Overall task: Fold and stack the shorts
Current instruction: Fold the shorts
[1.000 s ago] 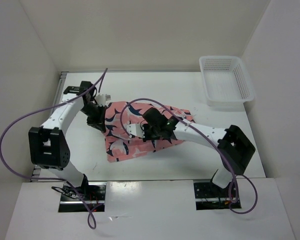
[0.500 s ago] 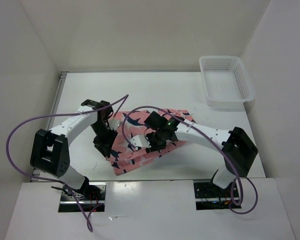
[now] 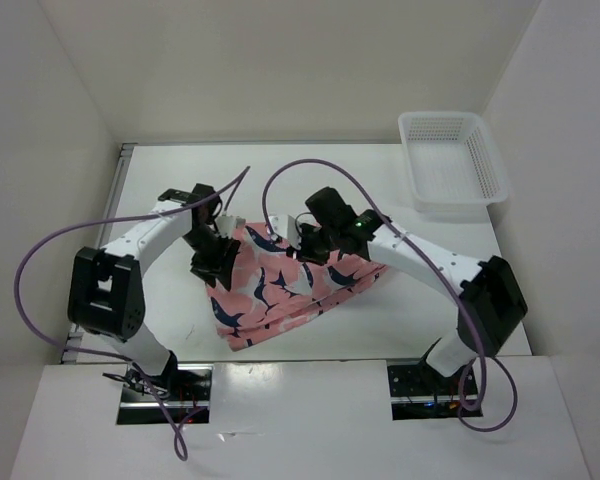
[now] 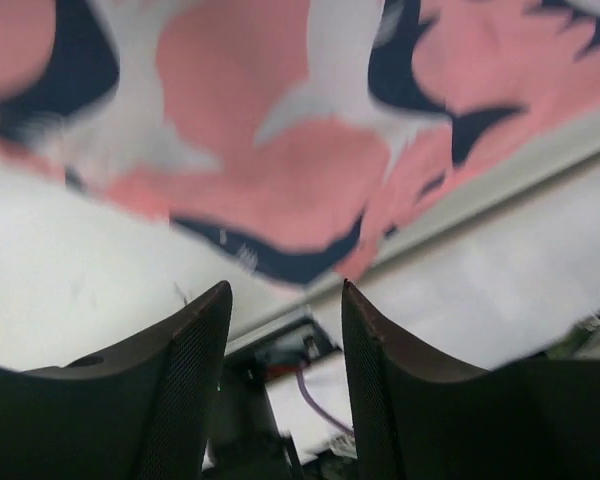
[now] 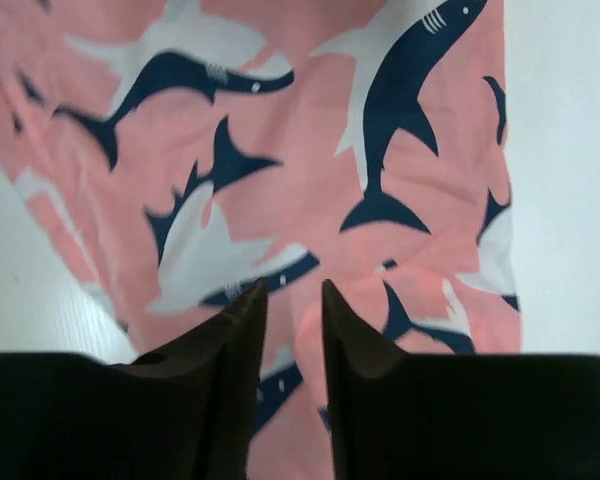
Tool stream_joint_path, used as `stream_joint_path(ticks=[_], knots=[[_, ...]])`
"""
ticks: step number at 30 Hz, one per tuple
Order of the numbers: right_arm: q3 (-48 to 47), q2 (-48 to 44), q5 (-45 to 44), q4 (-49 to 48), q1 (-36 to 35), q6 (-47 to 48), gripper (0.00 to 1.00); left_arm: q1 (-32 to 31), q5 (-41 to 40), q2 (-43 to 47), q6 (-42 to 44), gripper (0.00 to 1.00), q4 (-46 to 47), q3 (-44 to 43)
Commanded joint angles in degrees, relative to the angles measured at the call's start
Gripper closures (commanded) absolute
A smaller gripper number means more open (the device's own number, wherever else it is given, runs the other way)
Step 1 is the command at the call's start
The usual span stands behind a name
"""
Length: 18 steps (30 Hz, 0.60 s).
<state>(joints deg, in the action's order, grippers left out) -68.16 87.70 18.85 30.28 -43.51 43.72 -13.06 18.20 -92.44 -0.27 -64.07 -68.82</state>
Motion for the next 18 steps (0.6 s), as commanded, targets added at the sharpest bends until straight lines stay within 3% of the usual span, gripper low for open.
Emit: stream_joint_path(ticks=[1,6,14,18], knots=[[-3.2,8.6,0.4,-4.7,0.9,-12.1,0.68,-4.5,0.4,-5.7,0.3,0.44,11.8,-0.9],[-1.6,15.1,-2.5,-10.1,7.6,-19.5,0.9,-5.0,-8.4,-10.6,0.3,0.45,21.5,0.9],[-5.8,23.8,-11.0,-14.5,8.6,-29.6,0.96,-1.3,-20.7,-23.1,0.3,0.47,28.8,-7.4],[-16.9,31.1,-19.0,-18.0,8.6,-35.2,0.97,1.9,-23.5,-32.3,0.3,0.48,29.4,-20.7]])
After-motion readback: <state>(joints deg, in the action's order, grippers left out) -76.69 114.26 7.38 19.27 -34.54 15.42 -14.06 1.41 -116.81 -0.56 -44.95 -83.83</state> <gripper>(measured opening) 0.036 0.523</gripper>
